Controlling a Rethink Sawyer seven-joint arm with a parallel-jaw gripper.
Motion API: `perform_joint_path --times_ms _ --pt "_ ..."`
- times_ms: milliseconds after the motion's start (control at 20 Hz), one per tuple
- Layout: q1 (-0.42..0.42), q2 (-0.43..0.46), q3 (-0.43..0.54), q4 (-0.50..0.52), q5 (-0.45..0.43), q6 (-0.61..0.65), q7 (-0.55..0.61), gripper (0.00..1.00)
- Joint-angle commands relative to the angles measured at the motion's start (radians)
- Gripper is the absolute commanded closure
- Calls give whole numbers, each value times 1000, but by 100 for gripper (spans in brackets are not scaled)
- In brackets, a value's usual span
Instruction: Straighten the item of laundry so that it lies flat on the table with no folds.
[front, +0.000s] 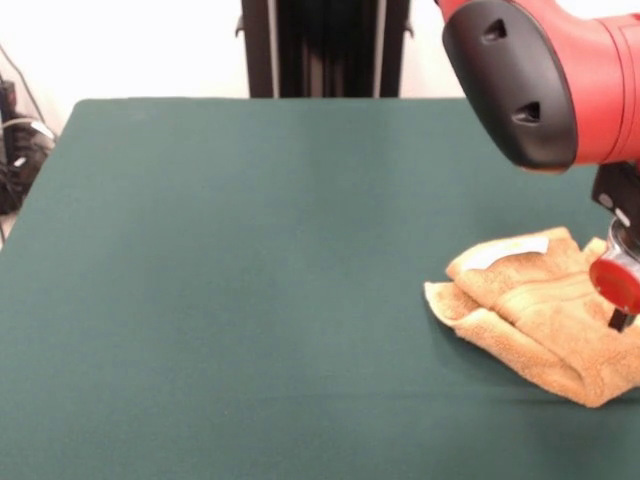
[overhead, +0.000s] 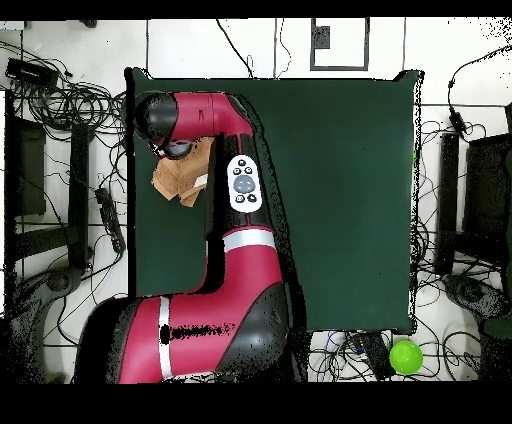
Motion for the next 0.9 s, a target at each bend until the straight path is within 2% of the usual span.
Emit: perform_joint_path --times_ms 50,550,800,900 --pt "3 -2 101 90 -11 61 -70 100" --pt "-7 -14 96 84 -11 94 -63 100" --pt "-11 -34 88 113 -12 87 -49 100" --pt "-9 -32 83 90 -15 121 -48 100"
